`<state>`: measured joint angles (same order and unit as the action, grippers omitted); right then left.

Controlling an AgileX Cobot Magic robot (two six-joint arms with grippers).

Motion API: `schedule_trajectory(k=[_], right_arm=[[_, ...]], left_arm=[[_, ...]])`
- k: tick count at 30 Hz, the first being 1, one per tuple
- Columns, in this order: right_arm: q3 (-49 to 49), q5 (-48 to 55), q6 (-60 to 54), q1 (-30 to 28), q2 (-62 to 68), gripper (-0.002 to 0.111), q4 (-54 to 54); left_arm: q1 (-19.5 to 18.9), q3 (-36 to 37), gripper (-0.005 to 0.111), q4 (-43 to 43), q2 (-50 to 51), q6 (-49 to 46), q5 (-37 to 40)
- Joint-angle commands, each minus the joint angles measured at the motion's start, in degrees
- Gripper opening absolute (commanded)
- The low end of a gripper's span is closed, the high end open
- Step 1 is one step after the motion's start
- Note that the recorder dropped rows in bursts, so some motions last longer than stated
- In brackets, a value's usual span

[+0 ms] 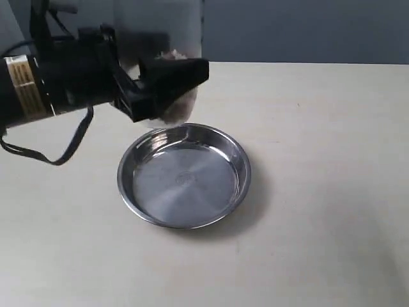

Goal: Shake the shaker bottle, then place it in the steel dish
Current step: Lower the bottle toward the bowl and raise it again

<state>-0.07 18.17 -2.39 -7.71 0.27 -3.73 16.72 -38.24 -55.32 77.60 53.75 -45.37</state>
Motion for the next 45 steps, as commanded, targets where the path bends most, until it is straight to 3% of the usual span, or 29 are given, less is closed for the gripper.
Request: schedule_trajectory(k=[1, 4, 5, 8, 10, 11, 12, 15, 18, 19, 21, 23, 24, 25, 27, 28, 29, 30, 31, 32, 33, 34, 35, 37, 39, 40, 41, 44, 45], right_arm=[[0.1, -0.7, -0.1, -0.3, -0.3, -0.001, 0.0], [0.1, -0.7, -0.1, -0.2, -0.3, -0.001, 0.0], [0.1, -0.7, -0.1, -0.2, -0.3, -0.001, 0.0], [0.1, -0.7, -0.1, -0.3, -0.3, -0.001, 0.0], [0.1, -0.7, -0.1, -0.3, -0.3, -0.001, 0.0], [0.1, -0.7, -0.1, -0.3, -0.3, -0.001, 0.0], [0.1, -0.7, -0.1, -0.3, -0.3, -0.001, 0.0], [0.1, -0.7, -0.1, -0.3, -0.3, -0.001, 0.0], [0.1, -0.7, -0.1, -0.2, -0.3, -0.001, 0.0], [0.1, -0.7, -0.1, -0.3, -0.3, -0.001, 0.0], [0.1, -0.7, -0.1, -0.3, -0.3, -0.001, 0.0], [0.1, -0.7, -0.1, -0.3, -0.3, -0.001, 0.0], [0.1, -0.7, -0.1, -0.3, -0.3, -0.001, 0.0], [0.1, -0.7, -0.1, -0.3, -0.3, -0.001, 0.0], [0.1, -0.7, -0.1, -0.3, -0.3, -0.001, 0.0], [0.1, -0.7, -0.1, -0.3, -0.3, -0.001, 0.0], [0.1, -0.7, -0.1, -0.3, -0.3, -0.001, 0.0], [0.1, -0.7, -0.1, -0.3, -0.3, -0.001, 0.0], [0.1, -0.7, -0.1, -0.3, -0.3, -0.001, 0.0], [0.1, -0.7, -0.1, -0.3, -0.3, -0.001, 0.0], [0.1, -0.7, -0.1, -0.3, -0.3, -0.001, 0.0], [0.1, -0.7, -0.1, -0.3, -0.3, -0.001, 0.0], [0.1, -0.7, -0.1, -0.3, -0.3, -0.001, 0.0], [0.1, -0.7, -0.1, -0.3, -0.3, -0.001, 0.0], [0.1, -0.7, -0.1, -0.3, -0.3, -0.001, 0.0], [0.1, -0.7, -0.1, -0.3, -0.3, -0.001, 0.0], [0.1, -0.7, -0.1, -0.3, -0.3, -0.001, 0.0], [0.1, -0.7, -0.1, -0.3, -0.3, -0.001, 0.0], [0.1, -0.7, -0.1, -0.3, -0.3, -0.001, 0.0]], left_arm=[[2.7, 6.4, 0.000, 4.5, 7.1, -1.5, 4.4], [-0.9, 10.8, 0.000, 8.7, 10.1, -5.7, -20.9], [-1.5, 10.7, 0.000, 10.0, 9.1, -6.7, -24.6], [-1.7, 6.8, 0.000, 8.3, 2.9, -6.4, -20.2], [1.4, 4.9, 0.000, 3.0, 2.3, -6.4, 5.1], [3.7, 5.5, 0.000, 5.5, 5.8, -7.1, 12.4], [4.5, 6.6, 0.000, 10.9, 10.3, -7.6, 12.7], [1.0, 9.5, 0.000, 9.3, 16.0, -5.0, -7.9], [-0.7, 7.7, 0.000, 9.1, 12.4, -4.8, -21.1], [-0.7, 6.3, 0.000, 9.5, 9.7, -4.9, -20.2], [0.2, 2.4, 0.000, 6.1, 4.7, -7.2, -8.4], [3.6, 1.2, 0.000, 5.0, 6.3, -7.9, 7.6], [4.7, 2.1, 0.000, 7.9, 9.7, -7.8, 9.2], [4.5, 3.0, 0.000, 10.6, 12.4, -7.4, 6.8], [1.0, 5.4, 0.000, 9.2, 15.6, -4.3, -13.5], [0.1, 4.9, 0.000, 9.0, 14.0, -4.3, -18.5], [-0.2, 1.4, 0.000, 8.3, 8.2, -4.3, -16.6], [0.4, -0.8, 0.000, 5.4, 4.9, -4.3, -9.0], [3.6, -2.2, 0.000, 2.6, 3.3, -4.3, 8.2], [5.0, -1.1, 0.000, 5.6, 6.0, -5.0, 13.5], [3.2, 3.1, 0.000, 10.7, 14.3, -2.8, 6.8], [0.8, 5.2, 0.000, 9.2, 16.9, 0.6, -4.0], [-3.3, 6.6, 0.000, 7.4, 17.6, 0.6, -22.5], [-5.2, 2.6, 0.000, 6.5, 9.7, 1.6, -24.6], [-1.7, -1.2, 0.000, -4.3, 2.0, 2.2, 2.2], [1.6, 0.8, 0.000, -0.2, 4.2, 1.3, 12.5], [1.4, 2.6, 0.000, 2.3, 6.7, 0.0, 11.5], [-3.9, 4.1, 0.000, 3.5, 6.9, 0.9, -15.6], [-4.3, 1.7, 0.000, 3.9, 4.1, 0.9, -16.6]])
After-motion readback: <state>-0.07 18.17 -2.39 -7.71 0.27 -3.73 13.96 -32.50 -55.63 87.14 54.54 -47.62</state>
